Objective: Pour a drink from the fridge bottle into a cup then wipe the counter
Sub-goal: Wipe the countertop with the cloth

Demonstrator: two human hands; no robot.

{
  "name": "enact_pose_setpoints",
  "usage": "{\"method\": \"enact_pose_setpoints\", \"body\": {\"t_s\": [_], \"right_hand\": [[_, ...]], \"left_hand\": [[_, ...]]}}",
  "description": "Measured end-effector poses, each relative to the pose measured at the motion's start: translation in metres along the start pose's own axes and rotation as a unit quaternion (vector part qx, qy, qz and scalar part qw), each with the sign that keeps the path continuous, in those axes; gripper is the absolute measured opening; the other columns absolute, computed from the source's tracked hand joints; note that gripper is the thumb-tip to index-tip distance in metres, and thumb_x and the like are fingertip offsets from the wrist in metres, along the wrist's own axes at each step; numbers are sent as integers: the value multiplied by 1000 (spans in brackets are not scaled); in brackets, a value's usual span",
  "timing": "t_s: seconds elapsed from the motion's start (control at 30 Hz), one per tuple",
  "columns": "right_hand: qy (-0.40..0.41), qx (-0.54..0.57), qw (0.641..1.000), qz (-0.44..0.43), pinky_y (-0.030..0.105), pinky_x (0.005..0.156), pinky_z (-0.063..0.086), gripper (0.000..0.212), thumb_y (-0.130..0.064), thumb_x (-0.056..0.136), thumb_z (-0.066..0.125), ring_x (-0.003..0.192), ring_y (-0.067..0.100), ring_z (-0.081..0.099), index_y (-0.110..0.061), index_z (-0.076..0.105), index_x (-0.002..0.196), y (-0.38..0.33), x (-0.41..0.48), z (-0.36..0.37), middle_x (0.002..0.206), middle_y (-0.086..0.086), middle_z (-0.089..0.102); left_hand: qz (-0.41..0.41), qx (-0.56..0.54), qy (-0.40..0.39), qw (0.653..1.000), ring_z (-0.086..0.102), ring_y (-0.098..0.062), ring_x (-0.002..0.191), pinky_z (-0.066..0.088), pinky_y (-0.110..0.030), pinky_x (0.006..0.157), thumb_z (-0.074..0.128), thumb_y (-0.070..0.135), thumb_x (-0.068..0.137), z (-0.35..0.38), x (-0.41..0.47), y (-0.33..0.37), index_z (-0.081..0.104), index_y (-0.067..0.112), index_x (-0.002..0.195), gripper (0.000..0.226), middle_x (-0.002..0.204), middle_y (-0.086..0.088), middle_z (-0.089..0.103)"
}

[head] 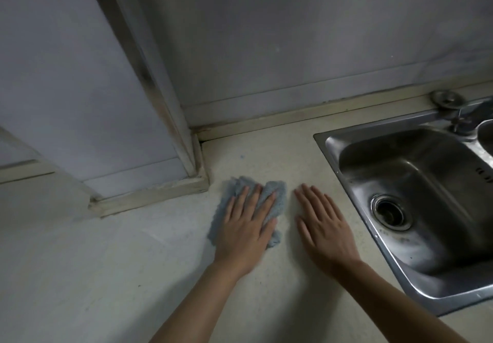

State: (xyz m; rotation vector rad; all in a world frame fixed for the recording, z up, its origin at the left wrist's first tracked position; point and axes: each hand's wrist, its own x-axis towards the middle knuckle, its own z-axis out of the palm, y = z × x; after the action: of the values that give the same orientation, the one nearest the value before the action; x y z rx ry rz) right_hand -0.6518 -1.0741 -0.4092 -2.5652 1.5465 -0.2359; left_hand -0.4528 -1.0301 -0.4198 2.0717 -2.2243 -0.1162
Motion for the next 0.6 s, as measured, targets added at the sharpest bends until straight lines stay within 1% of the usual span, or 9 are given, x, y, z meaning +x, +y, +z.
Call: {"method": "enact_pose_setpoints", "body": {"t_s": [0.1,0.13,0.23,0.33,0.4,0.47,0.53,0.57,0.6], "right_hand": [[0,-4,999,-32,33,116,12,56,-42,101,13,142,18,27,-18,32,148,15,14,-11,152,5,34],[1,-9,999,-44,34,115,14,55,-41,101,14,141,19,29,-18,33,147,22,22,-17,151,6,36],[-8,-9,998,-54,34,117,9,55,-41,101,16,146,18,17,-18,27,149,38,35,-27,156,5,23],[-13,39,998,-50,30,118,1,57,-44,100,15,147,10,2,-23,14,152,44,28,-20,160,-2,8],[-12,57,997,-48,31,119,2,57,-44,100,16,146,5,-4,-24,10,153,45,25,-15,160,-6,5],[-7,63,997,-53,33,118,7,56,-44,101,17,147,5,-2,-24,11,153,47,28,-14,160,-6,8],[-7,68,996,-54,34,117,10,55,-43,101,18,147,6,2,-24,14,153,46,30,-15,160,-7,11],[-2,70,996,-54,34,117,11,55,-42,101,19,147,7,3,-23,16,153,46,31,-15,160,-6,13],[2,69,996,-53,34,117,12,55,-41,101,20,147,7,4,-23,17,152,45,31,-15,159,-6,14]], "left_hand": [[23,11,-8,1000,12,-27,152,13,-44,116,8,52,105,-1,-9,14,14,26,158,59,166,-1,12],[32,13,-8,999,11,-25,152,12,-43,117,9,52,106,-2,-14,13,13,27,158,58,166,0,11],[49,33,2,998,12,-20,152,10,-38,119,15,49,107,-10,-26,7,13,28,158,56,166,2,12],[37,48,-12,998,12,-17,152,8,-33,119,19,45,106,-15,-18,4,16,26,158,55,166,1,13],[15,35,-19,999,9,-21,152,8,-35,118,20,43,105,-13,0,-6,13,22,158,57,166,-2,9],[4,42,-33,999,13,-31,151,9,-41,118,24,43,103,-10,29,-19,12,17,158,63,166,-10,8],[-5,49,-51,997,17,-38,149,6,-43,117,16,47,103,-12,61,-25,13,14,158,64,164,-16,9],[-18,40,-58,997,12,-37,150,1,-41,118,4,54,101,-16,78,-24,10,16,158,69,164,-14,4],[-30,21,-47,998,1,-32,152,-8,-37,120,-10,63,94,-17,95,-22,1,21,159,78,164,-9,-8]]}}
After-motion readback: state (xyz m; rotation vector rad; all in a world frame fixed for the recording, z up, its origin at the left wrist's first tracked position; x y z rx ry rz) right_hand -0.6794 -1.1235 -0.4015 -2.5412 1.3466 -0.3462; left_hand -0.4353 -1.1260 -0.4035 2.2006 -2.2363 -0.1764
